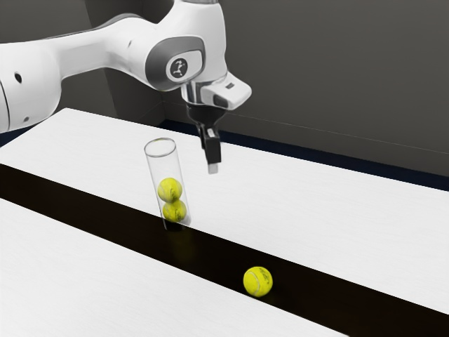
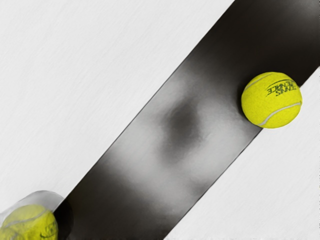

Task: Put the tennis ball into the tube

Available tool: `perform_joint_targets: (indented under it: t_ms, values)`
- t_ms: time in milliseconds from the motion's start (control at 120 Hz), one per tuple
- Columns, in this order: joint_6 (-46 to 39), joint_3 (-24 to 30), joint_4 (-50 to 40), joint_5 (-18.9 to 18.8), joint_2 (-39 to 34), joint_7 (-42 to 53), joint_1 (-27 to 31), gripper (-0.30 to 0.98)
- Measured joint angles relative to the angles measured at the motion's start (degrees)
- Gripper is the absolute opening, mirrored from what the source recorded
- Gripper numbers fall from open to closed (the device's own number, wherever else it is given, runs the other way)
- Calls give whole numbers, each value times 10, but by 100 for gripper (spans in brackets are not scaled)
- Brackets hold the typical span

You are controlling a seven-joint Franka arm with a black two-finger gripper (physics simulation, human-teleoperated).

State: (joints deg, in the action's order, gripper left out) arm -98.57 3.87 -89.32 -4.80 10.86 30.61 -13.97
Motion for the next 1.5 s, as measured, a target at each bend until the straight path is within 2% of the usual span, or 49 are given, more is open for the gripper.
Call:
perform_joint_targets:
  t_ms: [200,417,550,733,1017,1292,1500]
  values:
    - [4,26,-4,18,19,2,0,68]
    - [-4,29,-62,114,49,1,-3,68]
    - [-54,43,-118,156,62,1,-4,69]
    - [-121,53,-130,194,115,1,-3,69]
    - [-184,49,-146,205,141,2,3,68]
    - [-217,48,-157,205,157,2,3,49]
    - [-230,49,-157,208,182,2,2,45]
